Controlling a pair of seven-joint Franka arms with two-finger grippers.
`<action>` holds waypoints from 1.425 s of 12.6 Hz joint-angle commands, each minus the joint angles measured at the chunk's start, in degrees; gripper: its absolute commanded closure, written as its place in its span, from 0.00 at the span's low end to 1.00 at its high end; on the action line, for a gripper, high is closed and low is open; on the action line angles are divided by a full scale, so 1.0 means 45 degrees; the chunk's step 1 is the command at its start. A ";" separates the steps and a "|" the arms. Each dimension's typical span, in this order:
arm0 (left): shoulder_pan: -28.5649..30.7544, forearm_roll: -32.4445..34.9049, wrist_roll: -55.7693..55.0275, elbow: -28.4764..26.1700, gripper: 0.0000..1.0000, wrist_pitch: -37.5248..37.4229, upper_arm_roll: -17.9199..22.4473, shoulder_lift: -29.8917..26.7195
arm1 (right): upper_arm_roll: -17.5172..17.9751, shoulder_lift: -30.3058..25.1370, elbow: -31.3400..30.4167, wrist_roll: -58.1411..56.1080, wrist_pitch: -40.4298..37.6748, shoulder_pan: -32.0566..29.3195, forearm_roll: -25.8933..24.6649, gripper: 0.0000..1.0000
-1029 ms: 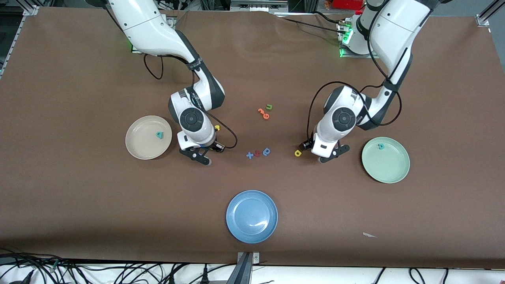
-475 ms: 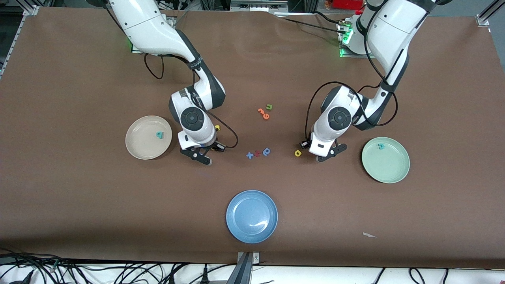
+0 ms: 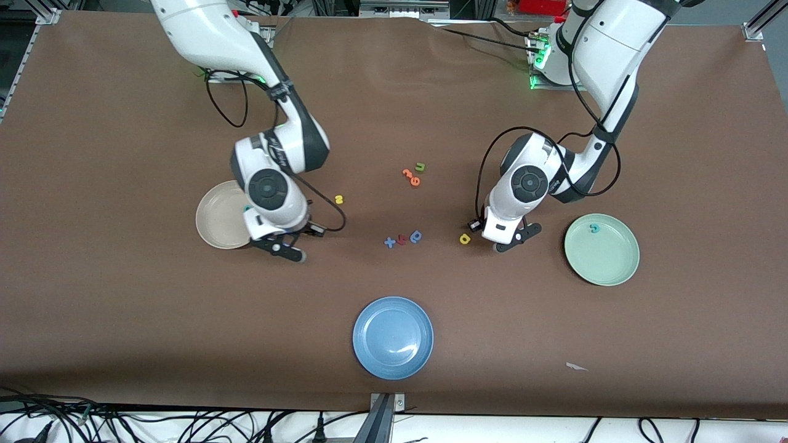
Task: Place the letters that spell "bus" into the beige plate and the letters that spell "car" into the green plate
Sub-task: 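Drop u on the cream plate while the left gripper drops j on green plate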
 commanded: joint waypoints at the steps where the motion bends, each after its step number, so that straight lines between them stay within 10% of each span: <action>1: 0.0175 0.0412 -0.0110 -0.0021 1.00 -0.1033 0.0041 -0.0721 | -0.0919 -0.1180 -0.1279 -0.2374 -0.0732 -0.0089 0.0146 0.87; 11: 0.4939 0.0295 0.6879 0.1346 1.00 -0.5061 0.0060 -0.2270 | -0.2544 -0.2082 -0.5908 -0.6482 0.1585 -0.0693 0.1416 0.87; 12: 0.5038 0.0411 0.6961 0.1385 1.00 -0.4925 0.0060 -0.1842 | -0.2544 -0.2024 -0.6008 -0.6619 0.1784 -0.0791 0.1416 0.81; 15: 0.5059 0.0412 0.6942 0.1366 1.00 -0.3850 0.0118 -0.0707 | -0.2544 -0.2352 -0.5815 -0.6621 0.1340 -0.0851 0.1591 0.01; 17: 0.5291 0.0412 0.6981 0.1366 0.95 -0.3849 0.0138 -0.0529 | -0.2349 -0.2706 -0.4746 -0.5768 -0.0432 -0.0657 0.1611 0.01; 18: 0.5448 0.0412 0.7039 0.1366 0.74 -0.3849 0.0119 -0.0548 | -0.2136 -0.2707 -0.4063 -0.4891 -0.1156 -0.0481 0.1611 0.01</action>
